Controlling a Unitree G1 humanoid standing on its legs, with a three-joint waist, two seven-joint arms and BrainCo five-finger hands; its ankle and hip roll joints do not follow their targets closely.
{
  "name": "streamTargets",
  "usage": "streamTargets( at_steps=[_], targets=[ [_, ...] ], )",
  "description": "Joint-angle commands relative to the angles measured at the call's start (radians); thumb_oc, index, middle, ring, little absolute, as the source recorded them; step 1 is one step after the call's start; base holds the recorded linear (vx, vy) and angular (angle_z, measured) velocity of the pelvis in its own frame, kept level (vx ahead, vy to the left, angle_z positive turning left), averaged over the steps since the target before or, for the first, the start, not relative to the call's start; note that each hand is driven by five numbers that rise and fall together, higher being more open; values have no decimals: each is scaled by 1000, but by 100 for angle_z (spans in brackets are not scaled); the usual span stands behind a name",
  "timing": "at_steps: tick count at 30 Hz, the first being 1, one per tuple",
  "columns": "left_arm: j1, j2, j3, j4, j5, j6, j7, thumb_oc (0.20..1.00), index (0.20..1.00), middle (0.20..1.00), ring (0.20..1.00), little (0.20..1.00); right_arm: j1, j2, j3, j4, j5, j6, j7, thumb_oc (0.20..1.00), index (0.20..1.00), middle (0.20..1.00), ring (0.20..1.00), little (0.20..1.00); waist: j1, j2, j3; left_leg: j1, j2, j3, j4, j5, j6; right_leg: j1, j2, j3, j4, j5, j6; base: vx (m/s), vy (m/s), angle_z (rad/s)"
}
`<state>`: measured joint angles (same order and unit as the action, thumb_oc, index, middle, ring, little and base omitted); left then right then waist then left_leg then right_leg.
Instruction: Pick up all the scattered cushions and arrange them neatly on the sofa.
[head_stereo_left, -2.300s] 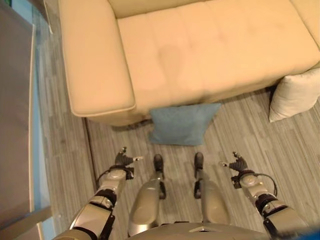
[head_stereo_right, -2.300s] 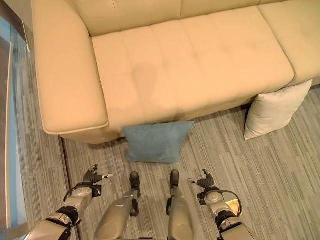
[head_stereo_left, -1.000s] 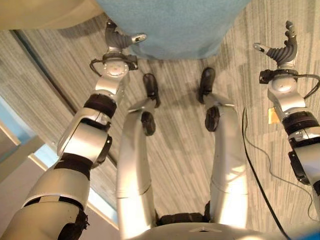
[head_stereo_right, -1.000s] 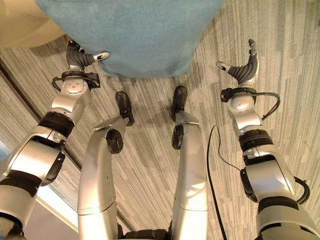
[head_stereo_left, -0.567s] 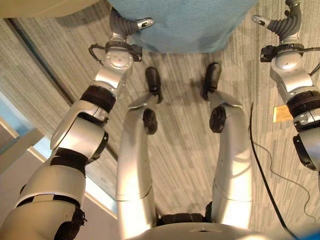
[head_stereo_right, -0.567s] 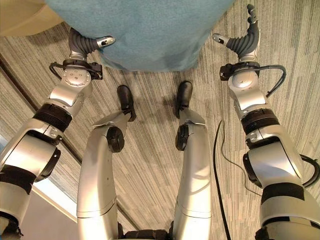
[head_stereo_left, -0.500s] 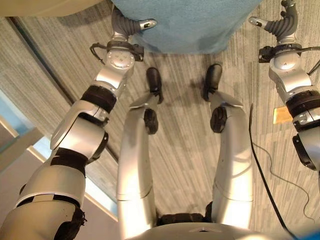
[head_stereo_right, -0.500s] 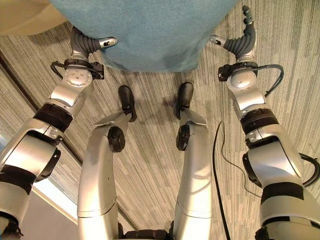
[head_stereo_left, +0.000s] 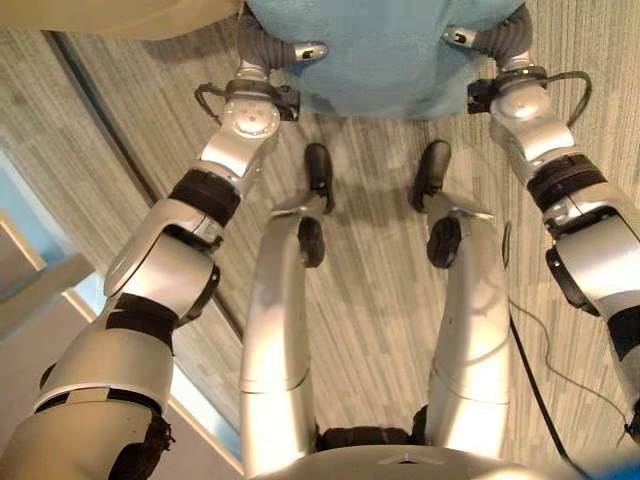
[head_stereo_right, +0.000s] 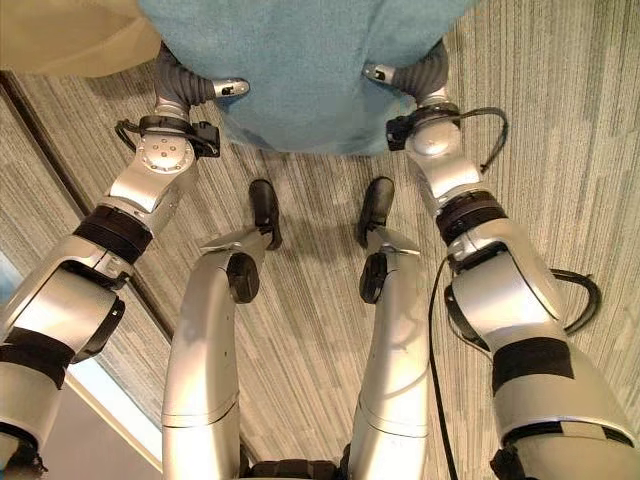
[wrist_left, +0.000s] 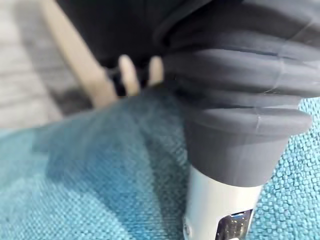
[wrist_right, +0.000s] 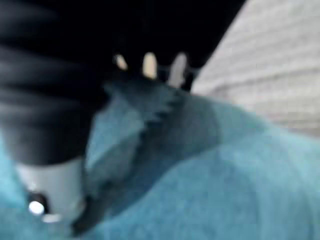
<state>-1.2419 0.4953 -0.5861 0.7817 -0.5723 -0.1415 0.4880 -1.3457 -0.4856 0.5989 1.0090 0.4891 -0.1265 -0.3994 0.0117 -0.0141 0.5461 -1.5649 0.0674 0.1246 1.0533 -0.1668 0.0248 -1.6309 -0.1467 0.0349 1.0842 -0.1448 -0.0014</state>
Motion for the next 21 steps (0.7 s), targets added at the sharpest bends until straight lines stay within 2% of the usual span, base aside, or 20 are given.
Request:
streamTargets(
  at_steps=[1, 4, 6, 12, 21],
  targets=[
    [-37, -77, 54, -13, -4, -74, 39, 1000, 1000, 1000, 1000, 1000, -28, 141, 54, -93, -2, -76, 15, 1000, 1000, 1000, 1000, 1000, -4, 95, -26, -5, -60, -103, -48, 37, -37, 61, 12, -4, -28, -55, 63, 0, 0, 0],
    [-53, -90, 49, -3, 4, -66, 52, 1000, 1000, 1000, 1000, 1000, -31, 174, 37, -100, -5, -79, -7, 1000, 1000, 1000, 1000, 1000, -5, 94, -26, -5, -60, -104, -43, 38, -37, 61, 10, -7, -23, -54, 63, 0, 0, 0],
    [-85, -95, 33, 20, 40, -38, 76, 1000, 1000, 1000, 1000, 1000, -33, 194, 28, -124, -23, -80, -32, 1000, 1000, 1000, 1000, 1000, -9, 93, -26, -5, -59, -108, -43, 37, -34, 61, 11, -5, -22, -54, 63, 0, 0, 0],
    [-160, -74, -77, 111, 258, 95, 96, 1000, 1000, 1000, 1000, 1000, -69, 133, 56, -188, -124, -52, -61, 1000, 1000, 1000, 1000, 1000, -18, 83, -26, -5, -49, -109, -42, 37, -34, 61, 14, 2, -17, -53, 63, 0, 0, 0],
    [-105, -176, -83, 153, 220, 104, 80, 1000, 1000, 1000, 1000, 1000, -91, 98, 65, -240, -152, -33, -81, 1000, 1000, 1000, 1000, 1000, -29, 67, -26, -5, -38, -119, -42, 33, -35, 61, 24, -2, -17, -57, 62, 3, -9, -1]
  ],
)
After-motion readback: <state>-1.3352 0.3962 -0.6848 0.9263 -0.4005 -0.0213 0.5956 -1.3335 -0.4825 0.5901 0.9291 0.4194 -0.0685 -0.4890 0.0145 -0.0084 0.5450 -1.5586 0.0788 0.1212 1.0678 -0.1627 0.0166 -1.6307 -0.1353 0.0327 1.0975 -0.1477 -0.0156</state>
